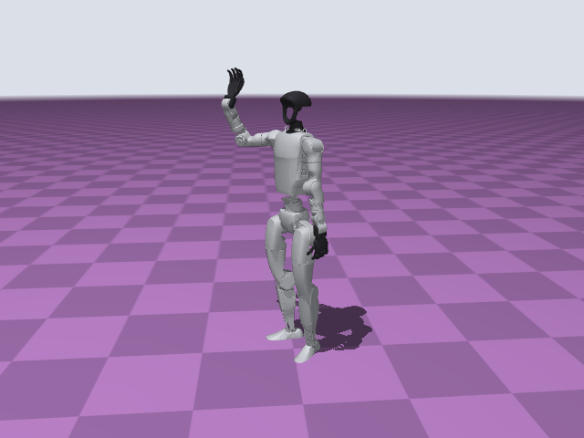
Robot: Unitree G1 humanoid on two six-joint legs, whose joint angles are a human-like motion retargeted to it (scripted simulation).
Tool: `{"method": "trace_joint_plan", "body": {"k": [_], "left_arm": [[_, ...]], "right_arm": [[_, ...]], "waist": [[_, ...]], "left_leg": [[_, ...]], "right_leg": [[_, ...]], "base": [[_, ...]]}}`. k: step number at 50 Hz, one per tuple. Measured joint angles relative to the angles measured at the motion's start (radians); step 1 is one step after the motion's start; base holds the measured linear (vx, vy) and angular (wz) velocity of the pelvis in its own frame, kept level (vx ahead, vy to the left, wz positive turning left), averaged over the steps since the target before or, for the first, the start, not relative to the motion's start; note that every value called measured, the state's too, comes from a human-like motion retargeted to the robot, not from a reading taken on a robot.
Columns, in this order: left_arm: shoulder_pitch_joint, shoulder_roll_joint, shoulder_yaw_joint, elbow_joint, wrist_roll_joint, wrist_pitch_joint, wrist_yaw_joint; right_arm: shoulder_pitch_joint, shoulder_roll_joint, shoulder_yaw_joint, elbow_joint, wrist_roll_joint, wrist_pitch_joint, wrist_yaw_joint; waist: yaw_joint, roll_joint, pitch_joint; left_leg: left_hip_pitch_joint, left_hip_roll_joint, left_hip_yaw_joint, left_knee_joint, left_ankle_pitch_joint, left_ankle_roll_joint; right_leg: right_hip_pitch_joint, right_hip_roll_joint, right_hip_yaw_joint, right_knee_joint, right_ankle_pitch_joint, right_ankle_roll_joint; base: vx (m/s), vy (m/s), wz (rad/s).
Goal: Upper body actions
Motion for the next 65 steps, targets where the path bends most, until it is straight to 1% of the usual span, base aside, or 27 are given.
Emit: {"method": "trace_joint_plan", "body": {"k": [3, 5, 7, 9, 10, 12, 18, 20, 22, 25, 27, 28, 30, 33, 35, 37, 38, 40, 43, 48, 52, 54, 56, 58, 60, 62, 65], "left_arm": [[0.017, 0.01, -0.009, 0.0, 0.005, 0.007, 0.006], [0.024, 0.019, -0.014, 0.0, 0.008, 0.008, 0.006], [0.023, 0.021, -0.016, -0.002, 0.011, 0.007, 0.003], [0.017, 0.014, -0.016, -0.01, 0.011, 0.008, 0.004], [0.013, 0.008, -0.015, -0.016, 0.01, 0.008, 0.005], [0.004, -0.007, -0.01, -0.035, 0.007, 0.004, 0.006], [-0.019, -0.02, -0.007, -0.074, -0.005, -0.012, 0.008], [-0.028, -0.018, -0.005, -0.074, -0.005, -0.013, 0.01], [-0.033, -0.015, -0.003, -0.073, -0.008, -0.014, 0.013], [-0.034, -0.016, -0.002, -0.062, -0.016, -0.016, 0.017], [-0.028, -0.015, 0.0, -0.047, -0.02, -0.015, 0.016], [-0.024, -0.014, 0.002, -0.04, -0.018, -0.014, 0.014], [-0.019, -0.013, 0.0, -0.026, -0.014, -0.012, 0.012], [-0.006, -0.005, -0.001, -0.018, -0.016, -0.012, 0.018], [0.002, 0.001, 0.0, -0.018, -0.013, -0.008, 0.022], [0.001, 0.008, -0.009, -0.019, -0.004, -0.002, 0.017], [0.0, 0.009, -0.012, -0.02, 0.0, -0.001, 0.013], [-0.007, 0.005, -0.015, -0.024, 0.004, 0.004, 0.012], [-0.02, -0.008, -0.007, -0.042, 0.004, 0.003, 0.017], [-0.026, -0.007, -0.004, -0.075, -0.013, -0.01, 0.023], [-0.028, 0.0, -0.007, -0.065, -0.018, -0.011, 0.02], [-0.027, 0.001, -0.008, -0.052, -0.015, -0.009, 0.018], [-0.023, 0.0, -0.008, -0.038, -0.014, -0.007, 0.016], [-0.017, -0.001, -0.008, -0.026, -0.01, -0.005, 0.013], [-0.01, -0.002, -0.007, -0.017, -0.001, -0.002, 0.011], [-0.001, -0.002, -0.006, -0.014, 0.006, 0.0, 0.012], [0.01, 0.0, -0.01, -0.012, 0.005, 0.0, 0.013]], "right_arm": [[-0.054, -0.112, 0.102, -0.168, -0.357, 0.219, 0.037], [-0.106, -0.174, 0.172, -0.255, -0.53, 0.316, -0.005], [-0.16, -0.205, 0.23, -0.295, -0.645, 0.315, -0.095], [-0.191, -0.2, 0.263, -0.27, -0.649, 0.257, -0.201], [-0.198, -0.191, 0.268, -0.239, -0.618, 0.222, -0.242], [-0.17, -0.147, 0.225, -0.142, -0.502, 0.185, -0.226], [-0.067, 0.087, -0.013, 0.161, -0.034, 0.196, -0.092], [-0.08, 0.145, -0.057, 0.251, 0.2, 0.168, -0.009], [-0.091, 0.182, -0.078, 0.296, 0.456, 0.115, 0.14], [-0.082, 0.207, -0.073, 0.276, 0.694, -0.01, 0.285], [-0.064, 0.177, -0.022, 0.218, 0.616, -0.114, 0.222], [-0.055, 0.147, 0.01, 0.178, 0.51, -0.132, 0.167], [-0.044, 0.064, 0.066, 0.074, 0.236, -0.095, 0.088], [-0.064, -0.075, 0.139, -0.111, -0.2, 0.085, 0.117], [-0.105, -0.15, 0.195, -0.237, -0.454, 0.266, 0.13], [-0.147, -0.199, 0.236, -0.315, -0.621, 0.401, 0.011], [-0.161, -0.207, 0.246, -0.33, -0.673, 0.413, -0.078], [-0.165, -0.199, 0.247, -0.296, -0.697, 0.336, -0.223], [-0.092, -0.123, 0.157, -0.133, -0.509, 0.199, -0.222], [0.03, 0.081, -0.088, 0.125, -0.074, 0.245, -0.039], [-0.004, 0.225, -0.18, 0.23, 0.434, 0.256, 0.091], [-0.02, 0.274, -0.179, 0.208, 0.66, 0.162, 0.211], [-0.028, 0.306, -0.148, 0.161, 0.789, -0.014, 0.215], [-0.021, 0.29, -0.089, 0.108, 0.726, -0.186, 0.102], [-0.013, 0.226, -0.011, 0.034, 0.485, -0.211, -0.035], [-0.016, 0.132, 0.056, -0.056, 0.261, -0.122, -0.014], [-0.067, -0.009, 0.171, -0.199, -0.055, 0.021, 0.133]], "waist": [[0.01, -0.001, 0.005], [0.012, -0.006, 0.005], [0.014, -0.007, 0.008], [0.013, -0.003, 0.012], [0.012, 0.0, 0.014], [0.008, 0.005, 0.016], [0.016, -0.013, 0.014], [0.029, -0.021, 0.018], [0.037, -0.028, 0.026], [0.04, -0.031, 0.036], [0.03, -0.026, 0.034], [0.022, -0.023, 0.034], [-0.059, -0.012, 0.031], [-0.108, -0.008, 0.033], [-0.014, -0.014, 0.047], [0.008, -0.016, 0.053], [0.009, -0.015, 0.055], [0.008, -0.01, 0.059], [0.002, -0.003, 0.059], [-0.008, -0.022, 0.04], [0.002, -0.035, 0.03], [0.006, -0.034, 0.025], [0.008, -0.029, 0.02], [0.007, -0.024, 0.018], [0.008, -0.017, 0.019], [0.011, -0.014, 0.019], [0.015, -0.011, 0.017]], "left_leg": [[0.013, 0.001, 0.023, -0.005, -0.002, -0.002], [0.018, 0.001, 0.032, -0.008, -0.003, -0.004], [0.022, 0.002, 0.036, -0.009, -0.003, -0.004], [0.022, 0.003, 0.032, -0.008, -0.002, -0.003], [0.021, 0.004, 0.028, -0.007, -0.001, -0.003], [0.014, 0.005, 0.014, -0.005, 0.001, -0.001], [0.003, 0.004, -0.012, 0.002, 0.005, 0.001], [0.007, 0.005, -0.01, 0.004, 0.005, 0.001], [0.012, 0.007, -0.007, 0.005, 0.004, 0.001], [0.02, 0.009, -0.004, 0.002, 0.003, 0.001], [0.021, 0.009, 0.001, -0.002, 0.003, 0.002], [0.023, 0.009, 0.002, -0.004, 0.001, 0.002], [0.031, -0.001, -0.063, -0.007, -0.017, -0.003], [0.041, -0.009, -0.09, -0.014, -0.025, -0.004], [0.036, 0.008, 0.015, -0.016, -0.005, 0.001], [0.039, 0.012, 0.038, -0.016, -0.003, 0.001], [0.039, 0.012, 0.04, -0.017, -0.003, 0.001], [0.039, 0.013, 0.036, -0.016, -0.002, 0.002], [0.025, 0.013, 0.015, -0.01, 0.001, 0.004], [-0.002, 0.009, -0.028, -0.001, 0.007, 0.005], [-0.004, 0.009, -0.03, 0.005, 0.006, 0.004], [-0.001, 0.009, -0.024, 0.004, 0.004, 0.004], [0.003, 0.009, -0.014, 0.0, 0.002, 0.004], [0.01, 0.009, -0.002, -0.004, 0.0, 0.004], [0.018, 0.009, 0.012, -0.007, -0.003, 0.004], [0.025, 0.009, 0.025, -0.011, -0.004, 0.003], [0.031, 0.008, 0.043, -0.015, -0.006, 0.002]], "right_leg": [[-0.005, 0.0, 0.02, 0.005, 0.003, -0.003], [-0.007, 0.001, 0.028, 0.006, 0.004, -0.004], [-0.007, 0.003, 0.033, 0.007, 0.005, -0.005], [-0.004, 0.004, 0.031, 0.007, 0.004, -0.004], [-0.002, 0.005, 0.028, 0.006, 0.003, -0.004], [0.002, 0.005, 0.015, 0.004, 0.002, -0.003], [0.014, 0.005, -0.009, -0.004, 0.0, -0.001], [0.018, 0.006, -0.008, -0.004, 0.001, -0.001], [0.022, 0.007, -0.006, -0.003, 0.002, -0.002], [0.025, 0.01, -0.003, -0.002, 0.003, -0.003], [0.019, 0.013, 0.001, -0.001, 0.004, -0.003], [0.016, 0.014, 0.001, 0.0, 0.004, -0.004], [0.016, 0.005, -0.067, 0.002, -0.003, 0.001], [0.012, -0.002, -0.096, 0.008, -0.005, 0.004], [-0.001, 0.015, 0.009, 0.009, 0.008, -0.005], [-0.004, 0.018, 0.031, 0.009, 0.012, -0.006], [-0.004, 0.018, 0.032, 0.009, 0.013, -0.006], [-0.001, 0.019, 0.029, 0.009, 0.013, -0.006], [0.004, 0.017, 0.011, 0.005, 0.01, -0.003], [0.013, 0.011, -0.026, -0.004, 0.003, 0.003], [0.017, 0.009, -0.029, -0.006, 0.002, 0.003], [0.015, 0.01, -0.024, -0.005, 0.002, 0.003], [0.011, 0.012, -0.015, -0.003, 0.002, 0.001], [0.007, 0.014, -0.005, -0.001, 0.003, 0.0], [0.003, 0.015, 0.008, 0.002, 0.005, -0.002], [-0.002, 0.015, 0.02, 0.006, 0.006, -0.003], [-0.01, 0.015, 0.036, 0.009, 0.008, -0.004]], "base": [[0.01, 0.0, -0.37], [-0.01, -0.01, -0.22], [0.0, 0.0, 0.0], [0.0, 0.0, 0.0], [0.01, -0.01, 0.22], [0.02, -0.01, 0.32], [0.04, 0.02, 0.21], [0.03, 0.01, -0.02], [0.0, 0.0, 0.0], [0.0, 0.0, 0.0], [0.0, 0.0, 0.0], [-0.04, 0.03, 0.38], [-0.03, 0.02, 1.29], [-0.04, -0.02, 0.36], [-0.02, -0.02, -1.98], [-0.03, -0.05, -0.92], [0.0, 0.0, 0.0], [0.0, 0.0, 0.0], [0.01, 0.01, 0.33], [0.05, 0.0, 0.42], [0.0, 0.0, 0.0], [0.0, 0.0, -0.09], [-0.03, 0.02, -0.25], [-0.03, 0.03, -0.3], [-0.05, 0.02, -0.33], [-0.08, 0.0, -0.33], [-0.04, 0.02, -0.28]]}}
